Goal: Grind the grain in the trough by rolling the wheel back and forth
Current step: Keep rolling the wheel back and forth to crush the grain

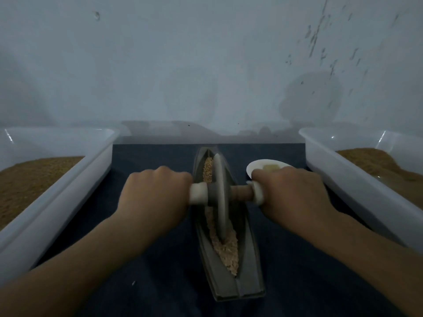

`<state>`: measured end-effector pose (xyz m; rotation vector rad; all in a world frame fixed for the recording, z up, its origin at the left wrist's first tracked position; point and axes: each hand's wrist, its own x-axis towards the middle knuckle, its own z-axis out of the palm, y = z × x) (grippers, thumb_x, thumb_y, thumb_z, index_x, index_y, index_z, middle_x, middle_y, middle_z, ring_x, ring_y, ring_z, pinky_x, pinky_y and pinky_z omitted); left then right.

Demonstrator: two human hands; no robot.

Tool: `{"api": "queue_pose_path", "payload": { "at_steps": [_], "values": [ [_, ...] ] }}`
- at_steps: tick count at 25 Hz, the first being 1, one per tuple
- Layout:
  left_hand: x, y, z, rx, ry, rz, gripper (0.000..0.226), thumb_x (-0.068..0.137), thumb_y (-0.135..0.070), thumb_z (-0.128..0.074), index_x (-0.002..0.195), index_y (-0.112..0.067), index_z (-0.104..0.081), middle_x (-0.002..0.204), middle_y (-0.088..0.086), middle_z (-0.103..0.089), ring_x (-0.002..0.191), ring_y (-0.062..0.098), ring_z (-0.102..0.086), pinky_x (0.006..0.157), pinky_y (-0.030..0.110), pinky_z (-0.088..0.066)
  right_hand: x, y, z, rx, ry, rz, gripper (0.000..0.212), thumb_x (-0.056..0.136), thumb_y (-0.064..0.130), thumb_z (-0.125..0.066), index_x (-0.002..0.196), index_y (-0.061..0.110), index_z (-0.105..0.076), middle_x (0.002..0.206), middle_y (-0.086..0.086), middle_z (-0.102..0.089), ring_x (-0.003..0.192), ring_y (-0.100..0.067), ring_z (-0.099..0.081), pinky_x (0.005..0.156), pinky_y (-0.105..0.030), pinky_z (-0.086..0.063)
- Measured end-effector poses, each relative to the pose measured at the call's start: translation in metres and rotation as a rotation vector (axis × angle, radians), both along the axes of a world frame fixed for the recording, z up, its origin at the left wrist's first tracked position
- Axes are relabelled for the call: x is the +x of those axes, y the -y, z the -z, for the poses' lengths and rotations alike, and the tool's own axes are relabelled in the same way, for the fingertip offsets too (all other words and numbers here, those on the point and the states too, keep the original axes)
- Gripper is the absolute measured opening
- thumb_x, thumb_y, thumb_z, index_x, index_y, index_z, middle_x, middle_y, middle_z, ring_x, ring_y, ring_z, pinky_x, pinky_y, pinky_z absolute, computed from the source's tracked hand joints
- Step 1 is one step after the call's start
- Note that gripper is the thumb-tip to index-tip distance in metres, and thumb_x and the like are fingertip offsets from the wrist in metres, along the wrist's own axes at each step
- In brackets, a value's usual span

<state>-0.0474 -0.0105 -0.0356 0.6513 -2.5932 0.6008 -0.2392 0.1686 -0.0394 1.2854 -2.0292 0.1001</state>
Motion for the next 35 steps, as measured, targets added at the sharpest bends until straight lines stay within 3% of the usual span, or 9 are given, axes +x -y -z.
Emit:
{"api": "queue_pose_path", "payload": {
  "at_steps": [2, 5, 12, 17, 20, 23, 26, 30, 35],
  "values": [
    [-0.031, 0.019, -0.006, 0.006, -0.023, -0.078, 0.008, 0.082, -0.033, -0.063, 0.085, -0.029, -0.056, 0.067, -0.005, -0.04, 0.055, 0.018, -0.041, 0.051, 0.031, -0.032, -0.016, 0.035, -0.003, 0.031, 0.087, 0.075, 0.024, 0.085, 0.035, -0.061, 0.076, 0.029, -0.04, 0.065, 0.008, -0.047, 0.056, -0.021, -0.043, 0.049, -0.025, -0.02],
    [-0.056, 0.032, -0.025, 0.061, 0.016, -0.122, 0.011, 0.089, -0.027, -0.057, 0.098, -0.026, -0.063, 0.084, 0.001, -0.058, 0.074, 0.025, -0.059, 0.059, 0.034, -0.038, -0.028, 0.064, -0.01, 0.051, 0.23, 0.126, 0.009, 0.091, 0.034, -0.062, 0.091, 0.028, -0.055, 0.081, 0.0, -0.06, 0.075, -0.027, -0.06, 0.058, -0.032, -0.035],
    [0.016, -0.008, -0.002, -0.056, -0.071, 0.103, 0.045, 0.053, -0.033, -0.081, 0.066, -0.029, -0.038, 0.05, -0.01, -0.027, 0.042, 0.011, -0.015, 0.049, 0.018, -0.004, 0.005, -0.019, 0.001, 0.029, -0.029, -0.04, 0.047, 0.065, 0.043, -0.068, 0.074, 0.037, -0.023, 0.056, 0.011, -0.037, 0.046, -0.013, -0.019, 0.05, -0.019, -0.003],
    [-0.027, 0.017, -0.002, 0.052, -0.065, -0.101, 0.009, 0.084, -0.032, -0.06, 0.083, -0.031, -0.052, 0.067, -0.007, -0.036, 0.054, 0.016, -0.034, 0.051, 0.031, -0.03, -0.013, 0.037, -0.012, 0.067, 0.099, 0.039, 0.034, 0.08, 0.038, -0.072, 0.075, 0.032, -0.039, 0.062, 0.01, -0.032, 0.056, -0.02, -0.045, 0.048, -0.024, -0.019],
    [-0.053, 0.032, -0.015, 0.098, -0.038, -0.13, 0.005, 0.086, -0.027, -0.059, 0.09, -0.027, -0.062, 0.071, -0.003, -0.047, 0.059, 0.019, -0.041, 0.056, 0.033, -0.034, -0.033, 0.065, -0.018, 0.085, 0.254, 0.073, 0.021, 0.089, 0.04, -0.064, 0.083, 0.029, -0.047, 0.075, 0.003, -0.05, 0.079, -0.03, -0.063, 0.06, -0.033, -0.036],
    [-0.041, 0.031, 0.0, 0.112, -0.113, -0.117, 0.006, 0.081, -0.031, -0.062, 0.079, -0.029, -0.057, 0.063, -0.007, -0.04, 0.052, 0.016, -0.038, 0.05, 0.029, -0.03, -0.033, 0.052, -0.014, 0.047, 0.104, -0.055, 0.02, 0.085, 0.046, -0.06, 0.093, 0.029, -0.053, 0.091, 0.004, -0.063, 0.095, -0.028, -0.063, 0.087, -0.041, -0.038],
    [-0.024, 0.029, 0.023, 0.3, -0.253, -0.126, 0.013, 0.081, -0.037, -0.063, 0.074, -0.031, -0.054, 0.062, -0.011, -0.048, 0.05, 0.009, -0.042, 0.044, 0.024, -0.025, -0.022, 0.026, -0.014, -0.134, 0.019, -0.14, 0.074, 0.07, 0.042, -0.073, 0.138, 0.036, -0.045, 0.141, 0.004, -0.048, 0.138, -0.026, -0.038, 0.116, -0.055, -0.012],
    [-0.024, 0.029, 0.031, 0.604, -0.396, -0.106, 0.009, 0.082, -0.041, -0.062, 0.078, -0.032, -0.061, 0.069, -0.011, -0.059, 0.059, 0.009, -0.054, 0.05, 0.026, -0.038, -0.03, -0.016, -0.001, -0.457, 0.37, -0.058, 0.066, 0.082, 0.04, -0.072, 0.139, 0.034, -0.039, 0.136, 0.004, -0.042, 0.122, -0.022, -0.042, 0.091, -0.038, -0.041],
    [-0.018, 0.041, 0.033, 0.805, -0.573, -0.085, 0.01, 0.077, -0.039, -0.07, 0.074, -0.035, -0.061, 0.069, -0.011, -0.064, 0.063, 0.014, -0.061, 0.056, 0.033, -0.05, -0.052, -0.03, 0.022, 0.078, 0.614, 0.384, 0.065, 0.084, 0.065, -0.059, 0.138, 0.041, -0.032, 0.114, 0.004, -0.054, 0.097, -0.016, -0.056, 0.074, -0.036, -0.055]
  ]
}}
